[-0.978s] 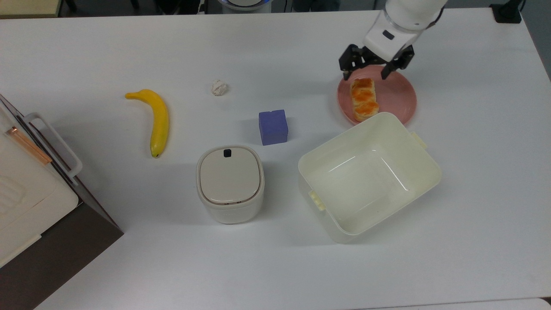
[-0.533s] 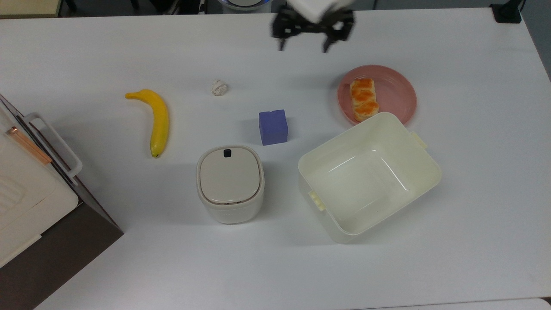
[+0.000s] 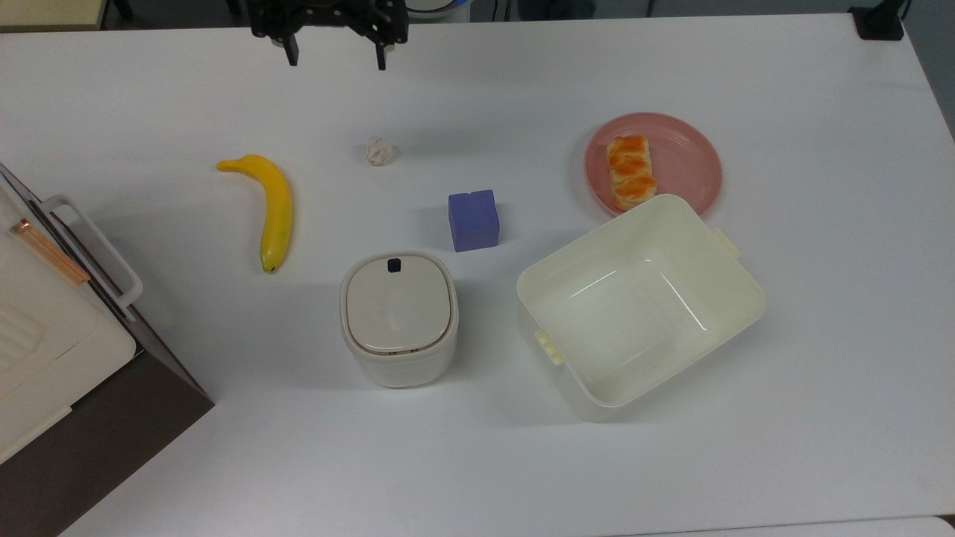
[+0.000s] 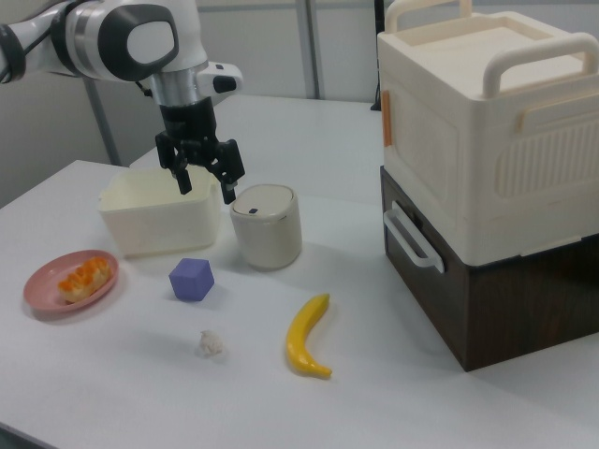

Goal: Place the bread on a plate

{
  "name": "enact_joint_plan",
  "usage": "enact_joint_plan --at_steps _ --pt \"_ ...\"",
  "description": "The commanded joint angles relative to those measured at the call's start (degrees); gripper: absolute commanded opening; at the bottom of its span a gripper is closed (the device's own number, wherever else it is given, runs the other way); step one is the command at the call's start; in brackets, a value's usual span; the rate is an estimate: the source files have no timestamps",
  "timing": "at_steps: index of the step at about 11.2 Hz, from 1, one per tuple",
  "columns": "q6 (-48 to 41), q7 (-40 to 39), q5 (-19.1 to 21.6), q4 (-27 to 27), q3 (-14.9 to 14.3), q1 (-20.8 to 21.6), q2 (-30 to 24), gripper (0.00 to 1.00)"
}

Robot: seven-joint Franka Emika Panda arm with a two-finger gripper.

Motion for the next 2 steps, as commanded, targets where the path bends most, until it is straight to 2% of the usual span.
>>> enact_joint_plan --at_steps 1,2 --pt "-1.9 0.3 2.2 0.9 -1.7 1.8 -0.4 1.0" --pt "-2.1 0.6 2.2 0.9 -1.5 1.8 -0.4 1.0"
